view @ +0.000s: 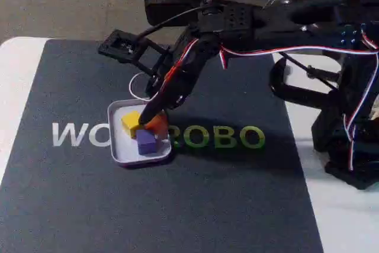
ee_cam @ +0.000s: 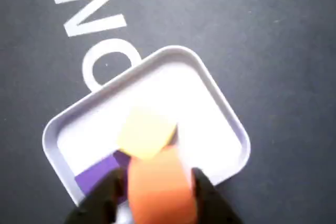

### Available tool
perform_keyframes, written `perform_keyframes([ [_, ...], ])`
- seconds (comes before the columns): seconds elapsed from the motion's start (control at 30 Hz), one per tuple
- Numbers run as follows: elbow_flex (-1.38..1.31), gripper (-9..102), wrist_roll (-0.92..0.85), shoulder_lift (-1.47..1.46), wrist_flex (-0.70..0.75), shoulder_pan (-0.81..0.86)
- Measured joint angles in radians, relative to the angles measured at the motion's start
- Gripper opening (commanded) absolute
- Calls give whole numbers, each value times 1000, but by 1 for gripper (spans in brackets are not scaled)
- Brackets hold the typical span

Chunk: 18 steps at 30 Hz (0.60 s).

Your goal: Move blocks one by one until all three blocks are in the tray.

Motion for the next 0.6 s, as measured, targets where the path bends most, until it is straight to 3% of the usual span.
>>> perform_keyframes([
  [0.33,0,20,-9,0,21,0],
  [0.6,0,17,-133,26,112,35],
])
